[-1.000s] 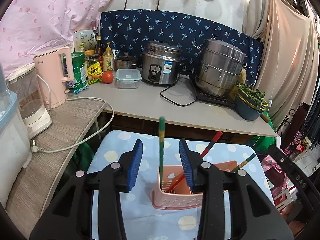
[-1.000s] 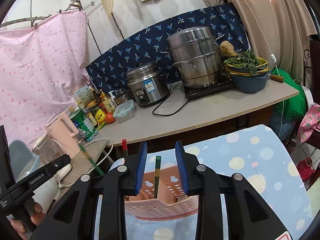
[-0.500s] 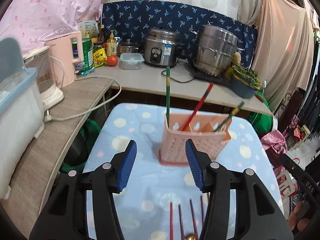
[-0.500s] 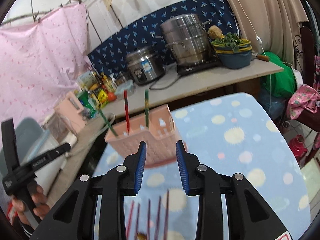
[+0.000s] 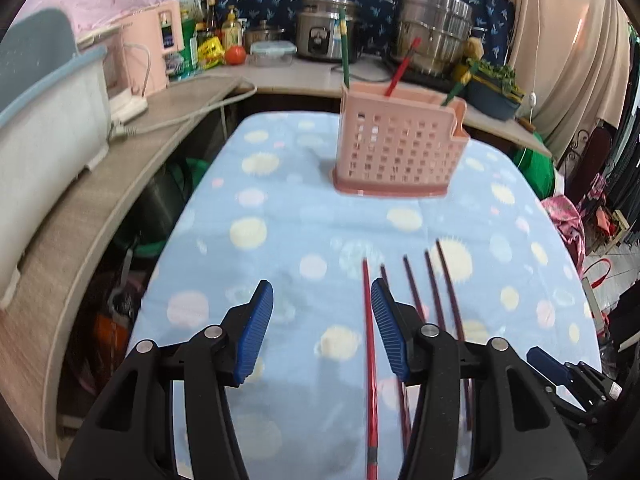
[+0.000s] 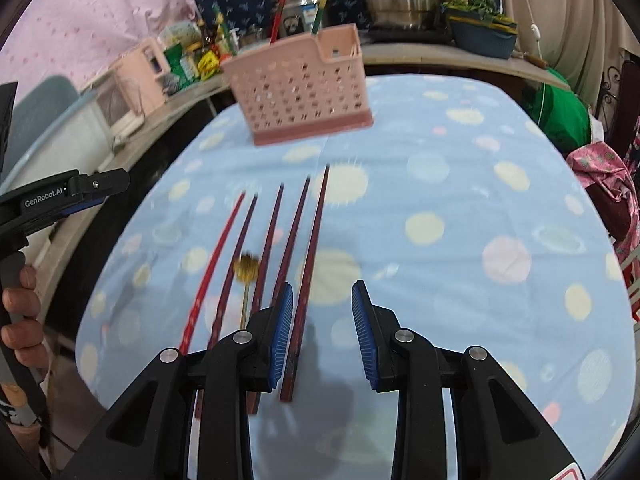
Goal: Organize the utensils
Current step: 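Open both tools to release the green chopsticks and move back to the utensils, then grasp a red chopstick with the left tool while the right tool grasps a dark red chopstick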
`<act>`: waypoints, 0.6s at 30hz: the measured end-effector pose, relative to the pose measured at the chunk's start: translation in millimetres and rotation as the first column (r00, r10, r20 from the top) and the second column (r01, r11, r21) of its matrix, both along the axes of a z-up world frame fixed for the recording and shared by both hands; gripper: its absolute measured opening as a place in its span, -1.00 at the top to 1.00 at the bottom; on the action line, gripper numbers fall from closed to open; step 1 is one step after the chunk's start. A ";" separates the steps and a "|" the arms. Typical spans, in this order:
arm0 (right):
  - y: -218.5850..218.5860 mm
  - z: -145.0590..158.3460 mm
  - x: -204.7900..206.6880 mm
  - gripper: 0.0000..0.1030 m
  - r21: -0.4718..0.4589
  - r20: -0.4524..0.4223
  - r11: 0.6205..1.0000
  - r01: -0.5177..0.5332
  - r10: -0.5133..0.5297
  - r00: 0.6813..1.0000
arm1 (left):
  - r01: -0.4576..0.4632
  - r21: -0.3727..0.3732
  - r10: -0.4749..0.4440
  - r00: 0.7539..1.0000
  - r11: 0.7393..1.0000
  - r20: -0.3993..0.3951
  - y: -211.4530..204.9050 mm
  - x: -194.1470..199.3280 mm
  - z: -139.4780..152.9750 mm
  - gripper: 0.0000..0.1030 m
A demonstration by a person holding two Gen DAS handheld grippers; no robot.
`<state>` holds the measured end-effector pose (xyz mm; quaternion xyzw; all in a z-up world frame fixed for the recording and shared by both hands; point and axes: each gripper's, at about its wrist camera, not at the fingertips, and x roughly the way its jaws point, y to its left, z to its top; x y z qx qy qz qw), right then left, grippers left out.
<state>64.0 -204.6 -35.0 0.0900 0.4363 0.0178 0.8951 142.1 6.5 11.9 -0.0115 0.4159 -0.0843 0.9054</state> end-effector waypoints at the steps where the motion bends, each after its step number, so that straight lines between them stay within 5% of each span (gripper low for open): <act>1: 2.6 -4.2 -1.8 0.41 0.000 -0.010 1.000 -0.004 0.004 1.000 | 0.000 0.006 0.000 1.000 1.000 -0.012 0.3 -4.0 -5.6 0.06; 18: 29.9 -39.5 -17.7 0.46 -0.036 -0.082 0.998 -0.053 0.050 0.995 | 0.035 0.040 -0.029 0.989 0.999 -0.144 -1.0 -50.2 -57.3 0.06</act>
